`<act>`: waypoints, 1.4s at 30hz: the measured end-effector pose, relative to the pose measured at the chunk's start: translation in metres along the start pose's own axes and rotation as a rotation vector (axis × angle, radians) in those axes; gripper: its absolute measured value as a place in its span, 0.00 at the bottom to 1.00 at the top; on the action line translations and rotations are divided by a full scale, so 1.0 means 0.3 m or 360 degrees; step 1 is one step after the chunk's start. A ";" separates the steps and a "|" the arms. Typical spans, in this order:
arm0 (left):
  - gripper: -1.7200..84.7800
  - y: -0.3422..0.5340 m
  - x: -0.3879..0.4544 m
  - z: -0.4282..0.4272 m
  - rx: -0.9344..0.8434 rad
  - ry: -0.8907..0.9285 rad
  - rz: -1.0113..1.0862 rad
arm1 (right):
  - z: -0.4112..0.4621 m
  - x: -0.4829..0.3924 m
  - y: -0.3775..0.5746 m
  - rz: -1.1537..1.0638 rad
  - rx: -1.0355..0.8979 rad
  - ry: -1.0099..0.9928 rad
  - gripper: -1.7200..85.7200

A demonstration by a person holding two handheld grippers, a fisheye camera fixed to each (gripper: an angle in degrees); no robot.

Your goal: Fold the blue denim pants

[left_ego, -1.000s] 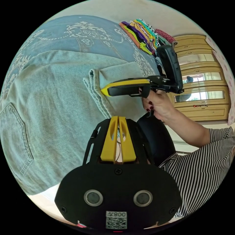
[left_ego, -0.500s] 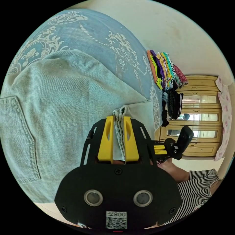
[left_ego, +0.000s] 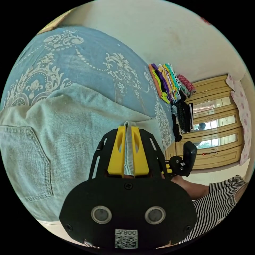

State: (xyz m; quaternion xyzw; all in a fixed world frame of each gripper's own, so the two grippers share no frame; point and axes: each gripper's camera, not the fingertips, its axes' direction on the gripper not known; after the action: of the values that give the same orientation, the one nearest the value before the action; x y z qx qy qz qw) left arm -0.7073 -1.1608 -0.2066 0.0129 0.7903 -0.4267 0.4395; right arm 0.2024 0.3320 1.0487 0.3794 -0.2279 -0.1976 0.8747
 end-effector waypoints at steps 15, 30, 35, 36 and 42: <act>0.02 0.051 0.207 0.210 -0.0221 -0.0211 0.0218 | -0.079 0.097 0.079 0.0034 -0.0002 -0.0140 0.02; 0.09 0.330 0.424 0.300 -0.0402 -0.0007 0.0456 | -0.595 0.445 0.592 0.0736 0.0624 -0.0033 0.10; 0.11 0.443 0.522 0.381 -0.0495 0.0047 0.0492 | -0.599 0.571 0.674 0.0902 0.0615 -0.0149 0.12; 0.11 0.465 0.553 0.402 -0.0521 0.0034 0.0520 | -0.582 0.593 0.675 0.0922 0.0589 -0.0216 0.12; 0.12 0.553 0.726 0.484 -0.0566 -0.0006 0.0677 | -0.573 0.648 0.701 0.0939 0.0589 -0.0429 0.08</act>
State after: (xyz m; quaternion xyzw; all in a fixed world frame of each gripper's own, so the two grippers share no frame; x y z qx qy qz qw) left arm -0.6760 -1.2321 -0.5065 0.1003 0.8314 -0.1796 0.5161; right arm 0.4921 0.4631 1.1510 0.4198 -0.4723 0.0595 0.7727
